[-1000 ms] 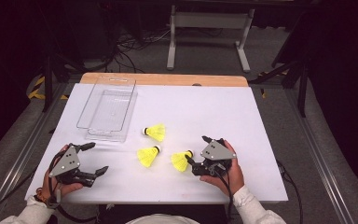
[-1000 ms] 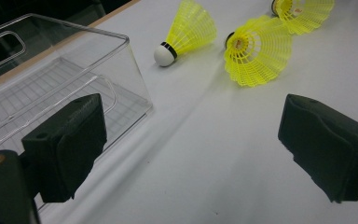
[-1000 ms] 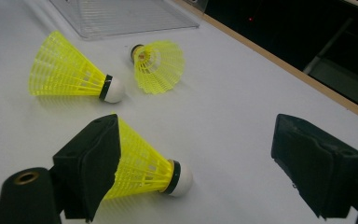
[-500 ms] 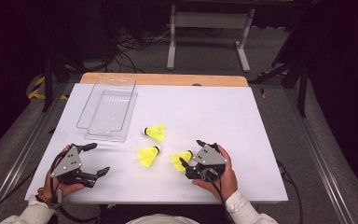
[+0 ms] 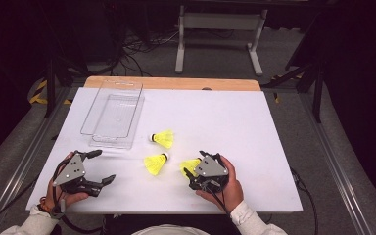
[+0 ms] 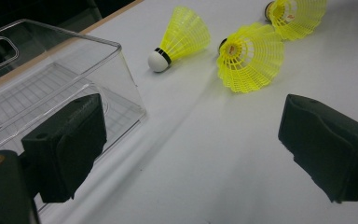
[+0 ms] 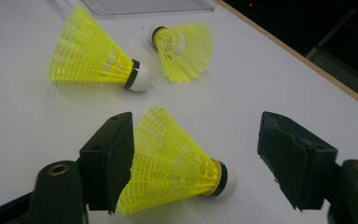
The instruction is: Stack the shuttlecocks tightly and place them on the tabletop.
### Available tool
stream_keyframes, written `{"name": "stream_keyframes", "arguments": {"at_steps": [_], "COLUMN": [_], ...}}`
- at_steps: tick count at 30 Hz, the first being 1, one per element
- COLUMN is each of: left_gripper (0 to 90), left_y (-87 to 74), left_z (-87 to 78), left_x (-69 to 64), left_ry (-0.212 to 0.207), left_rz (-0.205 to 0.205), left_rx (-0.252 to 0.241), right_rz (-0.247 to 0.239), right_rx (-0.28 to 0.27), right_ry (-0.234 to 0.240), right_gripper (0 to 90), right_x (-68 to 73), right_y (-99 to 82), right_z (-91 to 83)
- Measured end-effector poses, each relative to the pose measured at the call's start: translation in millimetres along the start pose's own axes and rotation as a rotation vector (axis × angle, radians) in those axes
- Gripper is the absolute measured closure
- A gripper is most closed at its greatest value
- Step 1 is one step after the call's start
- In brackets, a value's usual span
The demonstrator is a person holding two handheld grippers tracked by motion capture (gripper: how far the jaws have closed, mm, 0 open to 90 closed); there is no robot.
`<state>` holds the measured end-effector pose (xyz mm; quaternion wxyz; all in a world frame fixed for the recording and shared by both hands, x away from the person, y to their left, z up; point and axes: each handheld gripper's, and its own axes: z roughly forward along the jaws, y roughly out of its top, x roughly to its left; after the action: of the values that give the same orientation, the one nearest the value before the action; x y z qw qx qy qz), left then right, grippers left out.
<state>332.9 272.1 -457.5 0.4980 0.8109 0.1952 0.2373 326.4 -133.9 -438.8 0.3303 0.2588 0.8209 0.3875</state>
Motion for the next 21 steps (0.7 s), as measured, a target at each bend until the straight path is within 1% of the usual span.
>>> {"name": "stream_keyframes", "arguments": {"at_steps": [4, 6, 7, 8, 10, 13, 15, 17, 21], "left_gripper": [8.6, 8.6, 8.6, 8.6, 8.6, 8.5, 8.5, 8.5, 8.5], "left_y": [0.2, 0.1, 0.2, 0.2, 0.1, 0.1, 0.3, 0.1, -0.1], "left_z": [0.4, 0.4, 0.4, 0.5, 0.9, 1.8, 1.9, 2.1, 2.5], "left_x": [-0.1, -0.1, -0.2, -0.1, -0.2, -0.5, -0.6, -0.4, -0.3], "left_ry": [-0.001, -0.002, -0.003, -0.002, -0.004, -0.007, -0.009, -0.009, -0.01], "left_rz": [0.001, 0.001, 0.002, 0.003, 0.0, 0.002, 0.004, 0.002, 0.002], "left_rx": [0.002, 0.002, 0.002, 0.003, 0.003, 0.006, 0.01, 0.009, 0.013], "right_rz": [-0.001, -0.002, 0.003, 0.003, -0.005, -0.006, -0.012, -0.009, -0.019], "right_rx": [0.028, 0.032, 0.046, 0.046, 0.056, 0.06, 0.07, 0.072, 0.078], "right_ry": [-0.014, -0.014, -0.015, -0.015, -0.016, -0.023, -0.038, -0.028, -0.027], "right_gripper": [34.2, 35.6, 37.0, 37.0, 40.5, 43.3, 47.1, 53.7, 65.1], "right_x": [-2.0, -2.3, -1.9, -1.9, -0.6, 2.1, 3.9, 4.0, 5.0], "right_y": [-2.7, -3.2, -4.3, -4.3, -4.5, -4.4, -4.3, -4.6, -4.6], "right_z": [2.6, 3.4, 5.4, 5.4, 6.7, 9.3, 11.1, 11.5, 10.9]}}
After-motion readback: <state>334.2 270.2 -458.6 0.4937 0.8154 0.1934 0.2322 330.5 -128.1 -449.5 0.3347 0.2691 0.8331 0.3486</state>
